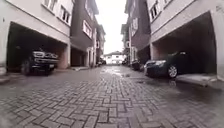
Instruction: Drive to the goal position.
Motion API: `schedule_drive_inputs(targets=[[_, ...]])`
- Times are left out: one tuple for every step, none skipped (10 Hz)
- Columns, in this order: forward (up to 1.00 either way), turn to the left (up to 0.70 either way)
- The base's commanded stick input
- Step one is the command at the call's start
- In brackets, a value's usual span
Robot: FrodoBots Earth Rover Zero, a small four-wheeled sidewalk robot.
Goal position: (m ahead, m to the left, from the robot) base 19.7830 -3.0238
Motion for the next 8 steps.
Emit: schedule_drive_inputs(targets=[[0.7,0.0],[0.7,0.0],[0.7,0.0],[0.7,0.0],[0.7,0.0],[0.7,0.0],[0.7,0.0],[0.7,0.0]])
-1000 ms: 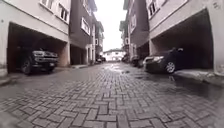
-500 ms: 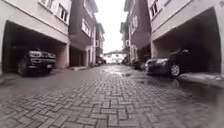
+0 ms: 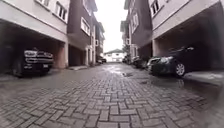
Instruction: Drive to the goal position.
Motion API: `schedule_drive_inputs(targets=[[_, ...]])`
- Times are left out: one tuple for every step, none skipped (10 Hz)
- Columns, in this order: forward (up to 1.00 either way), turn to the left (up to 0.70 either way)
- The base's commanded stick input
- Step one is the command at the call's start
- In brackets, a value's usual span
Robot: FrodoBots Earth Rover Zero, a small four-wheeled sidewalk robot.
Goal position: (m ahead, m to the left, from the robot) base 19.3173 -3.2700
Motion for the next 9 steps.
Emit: schedule_drive_inputs(targets=[[0.7,0.0],[0.7,0.0],[0.7,0.0],[0.7,0.0],[0.7,0.0],[0.7,0.0],[0.7,0.0],[0.7,0.0],[0.7,0.0]])
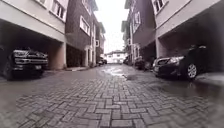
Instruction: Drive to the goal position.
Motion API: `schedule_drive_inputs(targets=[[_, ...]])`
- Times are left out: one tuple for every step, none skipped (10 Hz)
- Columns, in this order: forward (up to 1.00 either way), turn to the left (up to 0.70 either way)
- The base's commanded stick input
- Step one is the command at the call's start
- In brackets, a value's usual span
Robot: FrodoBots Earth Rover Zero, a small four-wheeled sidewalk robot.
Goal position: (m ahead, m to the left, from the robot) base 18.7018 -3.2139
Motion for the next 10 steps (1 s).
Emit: schedule_drive_inputs(targets=[[0.7,0.0],[0.7,0.0],[0.7,0.0],[0.7,0.0],[0.7,0.0],[0.7,0.0],[0.7,0.0],[0.7,0.0],[0.7,0.0],[0.7,0.0]])
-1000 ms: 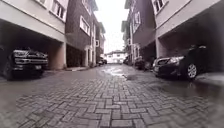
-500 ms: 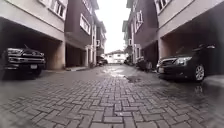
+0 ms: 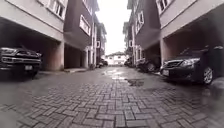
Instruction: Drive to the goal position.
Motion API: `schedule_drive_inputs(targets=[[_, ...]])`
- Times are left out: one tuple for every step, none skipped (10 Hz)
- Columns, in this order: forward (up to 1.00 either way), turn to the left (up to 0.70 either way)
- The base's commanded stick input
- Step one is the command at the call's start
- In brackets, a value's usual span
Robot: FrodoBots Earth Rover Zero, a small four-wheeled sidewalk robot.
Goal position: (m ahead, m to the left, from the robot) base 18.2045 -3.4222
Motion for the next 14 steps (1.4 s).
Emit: schedule_drive_inputs(targets=[[0.7,0.0],[0.7,0.0],[0.7,0.0],[0.7,0.0],[0.7,0.0],[0.7,0.0],[0.7,0.0],[0.7,0.0],[0.7,0.0],[0.7,0.0],[0.7,0.0],[0.7,0.0],[0.7,0.0],[0.7,0.0]])
